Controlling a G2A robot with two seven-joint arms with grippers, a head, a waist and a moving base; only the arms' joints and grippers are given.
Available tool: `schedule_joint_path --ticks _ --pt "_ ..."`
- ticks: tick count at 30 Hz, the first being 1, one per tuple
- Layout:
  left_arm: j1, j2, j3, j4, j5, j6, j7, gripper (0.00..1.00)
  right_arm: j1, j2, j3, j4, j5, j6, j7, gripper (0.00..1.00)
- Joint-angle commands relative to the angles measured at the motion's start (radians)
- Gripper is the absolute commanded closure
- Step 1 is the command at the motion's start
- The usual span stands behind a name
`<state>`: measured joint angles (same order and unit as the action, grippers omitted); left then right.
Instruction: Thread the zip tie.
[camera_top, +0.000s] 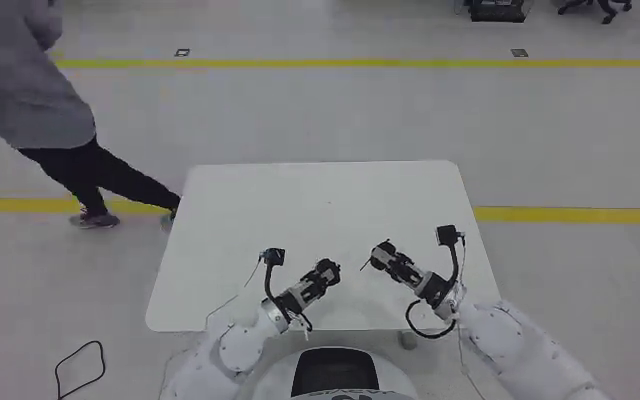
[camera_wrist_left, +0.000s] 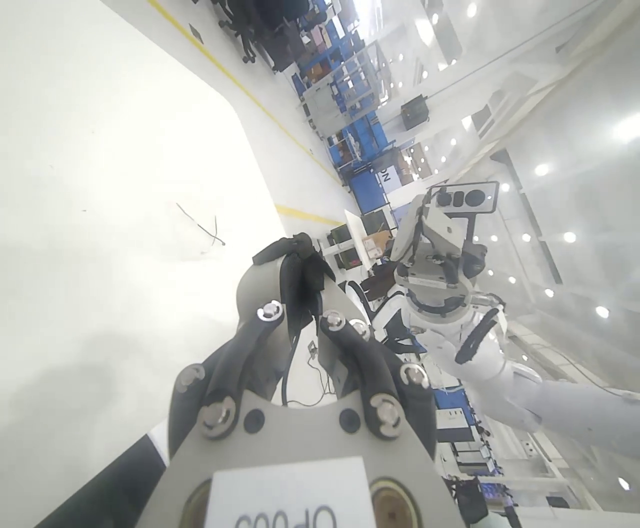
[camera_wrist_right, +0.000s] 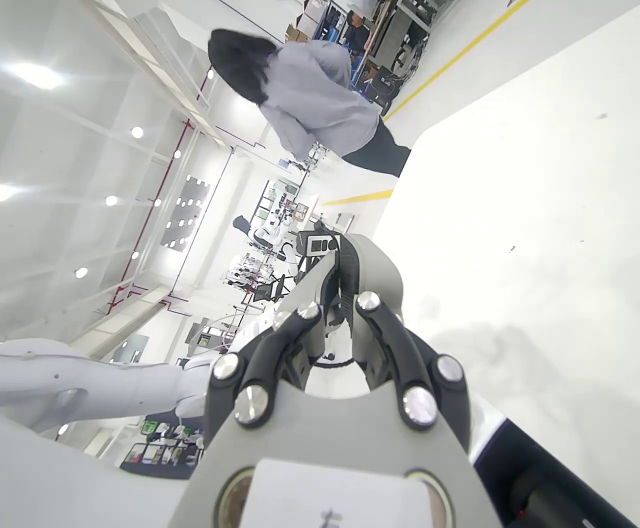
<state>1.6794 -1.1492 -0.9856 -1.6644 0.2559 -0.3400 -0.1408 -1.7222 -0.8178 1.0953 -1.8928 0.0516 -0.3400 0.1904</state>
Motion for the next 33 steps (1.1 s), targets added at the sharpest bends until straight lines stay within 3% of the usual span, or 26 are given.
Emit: schedule_joint_path --ticks 1,4,8,13,33 --pt "0.000 0.000 0.000 0.000 0.000 0.000 0.000 1.00 0.000 0.000 0.000 0.000 0.000 0.000 0.000 1.00" --pt "-0.005 -0.001 0.005 0.003 -0.007 0.000 -0.010 1.00 0.001 0.000 0.000 0.001 -0.001 0.001 -0.001 1.00" --pt "-0.030 0.004 0.001 0.024 -0.054 0.000 -0.081 1.00 0.014 -0.007 -0.003 0.032 0.007 0.000 0.037 1.00" --pt "-0.041 0.015 -0.014 0.001 -0.126 0.000 -0.169 1.00 0.018 -0.010 0.014 0.021 0.007 0.000 0.100 1.00" --pt "-0.041 0.015 -0.014 0.001 -0.126 0.000 -0.169 1.00 0.018 -0.010 0.014 0.021 0.007 0.000 0.100 1.00"
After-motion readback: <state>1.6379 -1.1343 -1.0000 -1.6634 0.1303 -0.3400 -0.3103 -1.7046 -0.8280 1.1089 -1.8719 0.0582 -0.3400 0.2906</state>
